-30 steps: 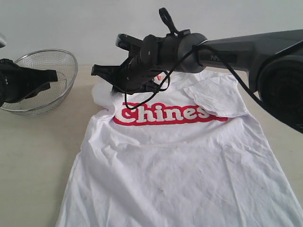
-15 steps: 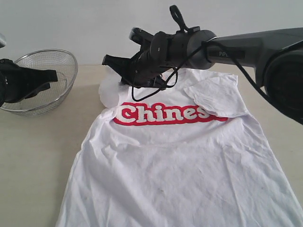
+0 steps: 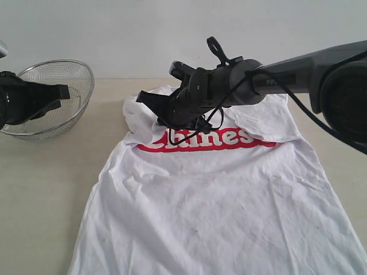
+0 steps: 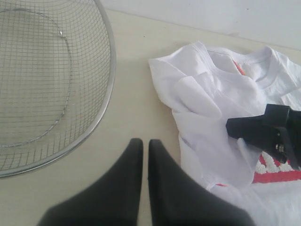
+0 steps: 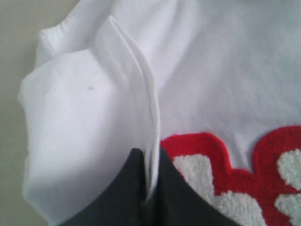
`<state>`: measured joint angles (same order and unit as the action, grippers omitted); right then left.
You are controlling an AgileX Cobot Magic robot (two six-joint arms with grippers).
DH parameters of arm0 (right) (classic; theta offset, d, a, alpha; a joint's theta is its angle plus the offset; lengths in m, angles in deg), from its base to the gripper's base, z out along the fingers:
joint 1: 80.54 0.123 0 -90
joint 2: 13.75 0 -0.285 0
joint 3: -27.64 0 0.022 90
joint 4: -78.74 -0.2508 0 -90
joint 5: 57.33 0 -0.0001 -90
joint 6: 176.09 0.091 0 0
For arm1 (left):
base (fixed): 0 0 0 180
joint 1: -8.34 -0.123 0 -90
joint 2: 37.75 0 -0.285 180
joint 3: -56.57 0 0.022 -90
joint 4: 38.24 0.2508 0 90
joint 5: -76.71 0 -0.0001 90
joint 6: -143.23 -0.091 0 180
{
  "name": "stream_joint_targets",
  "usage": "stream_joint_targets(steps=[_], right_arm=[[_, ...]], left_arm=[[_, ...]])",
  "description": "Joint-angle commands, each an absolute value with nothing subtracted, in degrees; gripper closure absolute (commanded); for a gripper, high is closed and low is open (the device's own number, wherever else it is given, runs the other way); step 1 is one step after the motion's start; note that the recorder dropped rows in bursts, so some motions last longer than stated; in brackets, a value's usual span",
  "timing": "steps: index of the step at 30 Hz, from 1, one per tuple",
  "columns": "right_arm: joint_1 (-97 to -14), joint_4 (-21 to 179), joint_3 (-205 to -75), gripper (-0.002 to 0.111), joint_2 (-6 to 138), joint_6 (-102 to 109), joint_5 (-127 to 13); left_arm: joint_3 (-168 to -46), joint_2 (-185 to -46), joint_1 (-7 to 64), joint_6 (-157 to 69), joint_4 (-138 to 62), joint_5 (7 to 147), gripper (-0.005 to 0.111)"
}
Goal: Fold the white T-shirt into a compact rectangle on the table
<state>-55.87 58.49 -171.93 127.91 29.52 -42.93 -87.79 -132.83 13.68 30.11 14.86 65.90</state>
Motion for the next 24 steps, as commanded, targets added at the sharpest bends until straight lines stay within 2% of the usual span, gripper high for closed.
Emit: stream_joint_targets(steps=[1, 10, 17, 20, 23, 24], right_arm=[[-55.92, 59.09, -171.65, 0.109, 127.24, 29.22, -42.78], [-55.46, 59.21, -171.61, 0.109, 127.12, 33.91, -48.45], [-55.46, 63.12, -171.61, 0.107, 127.22, 30.12, -44.83], [-55.46, 64.35, -171.61, 0.091, 127.22, 27.15, -42.63], [-55.69, 64.35, -171.61, 0.061, 127.22, 25.45, -40.98], [-55.69, 64.5, -171.61, 0.048, 127.22, 25.45, -40.1]], left_arm=[[-87.59, -132.9, 13.54, 30.54, 15.2, 65.62, 0.102], [-87.59, -132.9, 13.54, 30.54, 15.2, 65.62, 0.102], [-87.59, -132.9, 13.54, 30.54, 15.2, 65.62, 0.102], [-87.59, -132.9, 13.54, 30.69, 15.2, 65.59, 0.102], [-87.59, -132.9, 13.54, 30.97, 15.2, 65.59, 0.102], [-87.59, -132.9, 13.54, 30.97, 15.2, 65.59, 0.102]])
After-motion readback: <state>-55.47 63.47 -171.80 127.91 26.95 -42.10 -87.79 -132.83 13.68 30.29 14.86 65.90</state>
